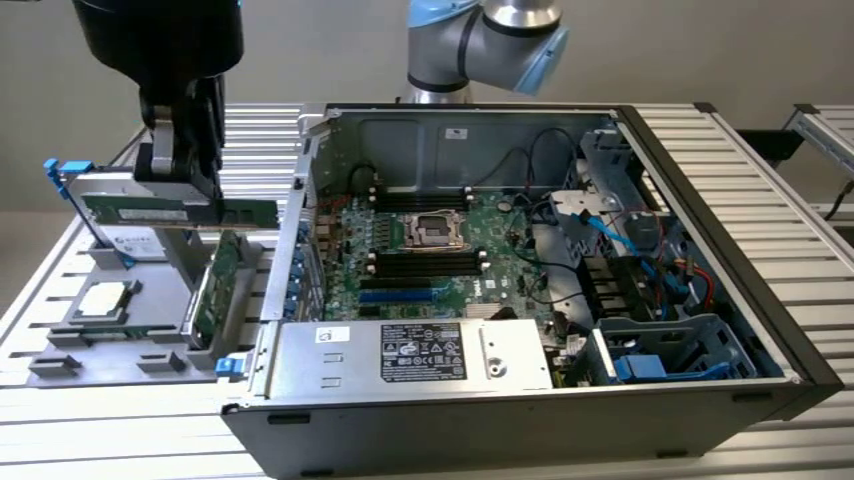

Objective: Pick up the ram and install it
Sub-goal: 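Pick up the ram and move it above insertion slot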

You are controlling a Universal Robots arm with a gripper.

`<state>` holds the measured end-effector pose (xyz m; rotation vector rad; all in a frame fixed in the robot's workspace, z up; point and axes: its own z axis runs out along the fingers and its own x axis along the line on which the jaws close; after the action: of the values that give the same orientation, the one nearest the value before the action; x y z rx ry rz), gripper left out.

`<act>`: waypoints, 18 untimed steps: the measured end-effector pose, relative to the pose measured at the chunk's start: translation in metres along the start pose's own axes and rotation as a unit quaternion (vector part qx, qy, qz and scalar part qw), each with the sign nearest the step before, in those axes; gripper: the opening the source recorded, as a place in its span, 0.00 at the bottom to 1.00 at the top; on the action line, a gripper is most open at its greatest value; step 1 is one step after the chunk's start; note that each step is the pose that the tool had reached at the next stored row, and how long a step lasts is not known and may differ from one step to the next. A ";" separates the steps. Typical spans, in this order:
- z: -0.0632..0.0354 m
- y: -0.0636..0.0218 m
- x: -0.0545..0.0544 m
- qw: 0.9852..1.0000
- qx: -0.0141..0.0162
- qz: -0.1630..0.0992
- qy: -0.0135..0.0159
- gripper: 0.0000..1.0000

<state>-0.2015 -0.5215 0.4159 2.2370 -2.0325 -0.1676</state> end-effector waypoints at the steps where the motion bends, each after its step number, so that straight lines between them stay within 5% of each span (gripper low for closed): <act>1: -0.0027 -0.0041 0.000 1.000 0.000 0.000 0.000 0.14; 8: -0.0113 -0.0312 0.000 1.000 0.000 0.000 -0.001 0.14; 11: -0.0124 -0.0379 -0.002 1.000 0.004 0.000 -0.002 0.14; 18: -0.0148 -0.0566 -0.005 1.000 0.013 -0.002 -0.012 0.14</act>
<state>-0.1440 -0.5109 0.4215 2.2655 -2.0544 -0.1712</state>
